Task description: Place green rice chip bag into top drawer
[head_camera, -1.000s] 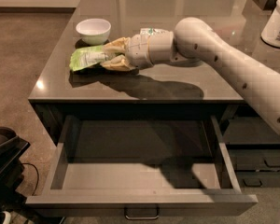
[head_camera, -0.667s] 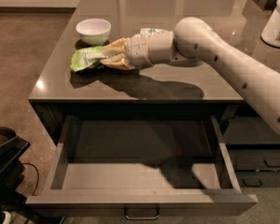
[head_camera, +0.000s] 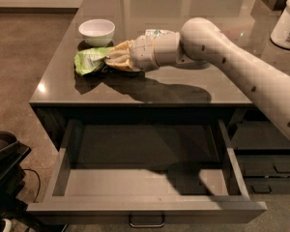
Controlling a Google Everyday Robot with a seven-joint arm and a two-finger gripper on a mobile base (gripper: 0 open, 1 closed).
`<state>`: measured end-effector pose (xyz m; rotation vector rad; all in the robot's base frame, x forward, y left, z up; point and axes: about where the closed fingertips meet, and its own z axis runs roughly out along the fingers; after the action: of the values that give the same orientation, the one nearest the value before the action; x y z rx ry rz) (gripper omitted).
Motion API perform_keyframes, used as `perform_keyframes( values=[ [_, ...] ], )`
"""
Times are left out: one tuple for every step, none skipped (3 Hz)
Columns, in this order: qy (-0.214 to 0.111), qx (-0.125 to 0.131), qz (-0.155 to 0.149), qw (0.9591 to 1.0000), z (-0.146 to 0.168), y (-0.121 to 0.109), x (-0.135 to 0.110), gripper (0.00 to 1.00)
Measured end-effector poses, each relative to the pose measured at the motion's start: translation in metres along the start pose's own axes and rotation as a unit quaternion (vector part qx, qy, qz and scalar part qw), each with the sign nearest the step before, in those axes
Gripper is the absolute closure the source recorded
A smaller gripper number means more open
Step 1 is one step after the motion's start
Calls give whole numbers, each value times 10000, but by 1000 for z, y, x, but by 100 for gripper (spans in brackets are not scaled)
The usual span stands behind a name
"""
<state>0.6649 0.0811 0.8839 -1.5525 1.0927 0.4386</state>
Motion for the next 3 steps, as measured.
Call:
perform_keyframes(
  values=[
    [-250,-192,112,9994,-9,4,-11,100],
    [-537,-581,351,9962,-57,25,-50,100],
    [-669,-806,552,9930,-120,54,-96,100]
  ],
)
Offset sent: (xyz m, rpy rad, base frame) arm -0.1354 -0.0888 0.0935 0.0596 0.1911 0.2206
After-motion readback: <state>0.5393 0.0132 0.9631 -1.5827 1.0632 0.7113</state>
